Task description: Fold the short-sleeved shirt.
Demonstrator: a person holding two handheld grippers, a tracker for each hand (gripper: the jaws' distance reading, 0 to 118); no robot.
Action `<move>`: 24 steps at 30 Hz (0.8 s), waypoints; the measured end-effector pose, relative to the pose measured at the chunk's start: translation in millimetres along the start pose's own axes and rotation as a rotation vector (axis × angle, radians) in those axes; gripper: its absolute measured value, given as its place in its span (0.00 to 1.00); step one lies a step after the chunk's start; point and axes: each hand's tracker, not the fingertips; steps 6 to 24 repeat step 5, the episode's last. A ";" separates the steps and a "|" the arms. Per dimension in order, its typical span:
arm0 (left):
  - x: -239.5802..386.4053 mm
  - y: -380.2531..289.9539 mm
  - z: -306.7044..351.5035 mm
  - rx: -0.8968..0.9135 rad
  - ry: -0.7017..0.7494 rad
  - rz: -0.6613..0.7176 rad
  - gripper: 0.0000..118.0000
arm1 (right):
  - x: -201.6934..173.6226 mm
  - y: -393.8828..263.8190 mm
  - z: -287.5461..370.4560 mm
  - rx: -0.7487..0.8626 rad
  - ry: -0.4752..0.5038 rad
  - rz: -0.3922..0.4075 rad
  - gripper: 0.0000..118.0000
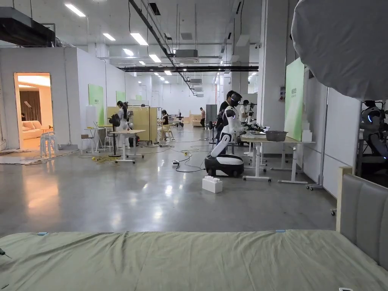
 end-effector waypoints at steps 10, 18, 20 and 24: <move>-3.3 -4.2 4.8 0.059 -0.010 0.000 1.00 | -10.2 -5.4 7.1 0.042 -0.039 0.014 1.00; -3.3 -4.2 4.8 0.059 -0.010 0.000 1.00 | -10.2 -5.4 7.1 0.042 -0.039 0.014 1.00; -3.3 -4.2 4.8 0.059 -0.010 0.000 1.00 | -10.2 -5.4 7.1 0.042 -0.039 0.014 1.00; -3.3 -4.2 4.8 0.059 -0.010 0.000 1.00 | -10.2 -5.4 7.1 0.042 -0.039 0.014 1.00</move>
